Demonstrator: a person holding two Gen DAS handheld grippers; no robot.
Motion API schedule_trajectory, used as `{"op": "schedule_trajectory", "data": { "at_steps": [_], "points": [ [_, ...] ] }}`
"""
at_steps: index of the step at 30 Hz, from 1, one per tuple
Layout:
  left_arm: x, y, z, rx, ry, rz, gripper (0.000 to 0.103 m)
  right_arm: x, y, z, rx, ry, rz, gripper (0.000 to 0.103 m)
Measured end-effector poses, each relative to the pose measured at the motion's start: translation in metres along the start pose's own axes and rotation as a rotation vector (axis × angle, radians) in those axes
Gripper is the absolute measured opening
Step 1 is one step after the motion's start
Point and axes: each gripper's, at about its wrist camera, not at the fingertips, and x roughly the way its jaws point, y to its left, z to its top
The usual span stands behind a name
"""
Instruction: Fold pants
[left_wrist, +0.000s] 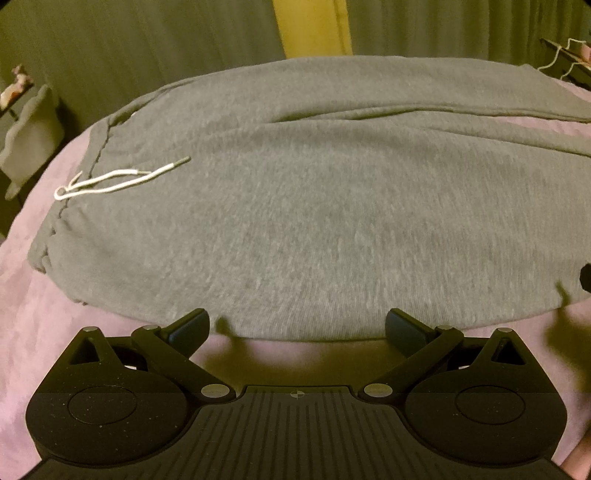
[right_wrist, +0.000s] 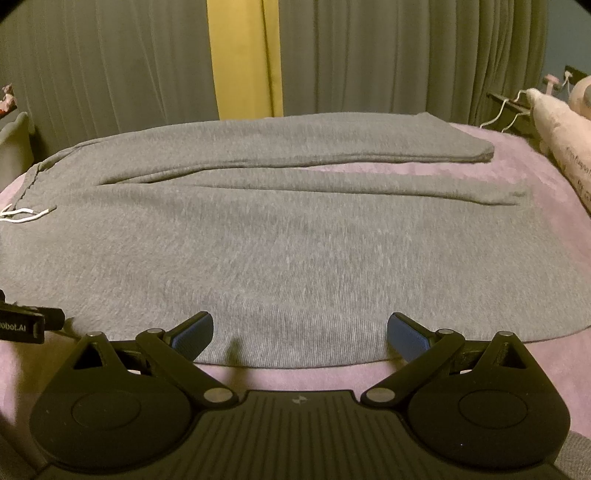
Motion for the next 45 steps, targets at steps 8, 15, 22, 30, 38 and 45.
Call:
{"op": "schedule_trajectory", "data": {
  "at_steps": [8,15,22,30,38,45],
  "points": [
    [-0.004,0.002,0.014,-0.025,0.023,-0.002,0.103,0.000,-0.007,0.005,0.038,0.027,0.017,0.100],
    [-0.008,0.002,0.017,-0.007,0.014,0.013,0.103,0.007,-0.013,0.007,0.071,0.074,0.021,0.100],
    [-0.010,-0.002,0.025,0.026,-0.004,0.018,0.103,0.006,-0.017,0.007,0.098,0.061,0.031,0.100],
    [-0.009,-0.003,0.028,0.040,-0.004,0.008,0.103,0.002,-0.027,0.006,0.159,0.016,0.008,0.100],
    [-0.005,0.009,0.065,-0.022,0.008,0.027,0.103,0.019,-0.043,0.023,0.235,0.090,0.095,0.100],
    [0.026,0.023,0.137,-0.120,-0.027,0.049,0.103,0.048,-0.055,0.079,0.277,0.073,0.039,0.100]
  ]
}}
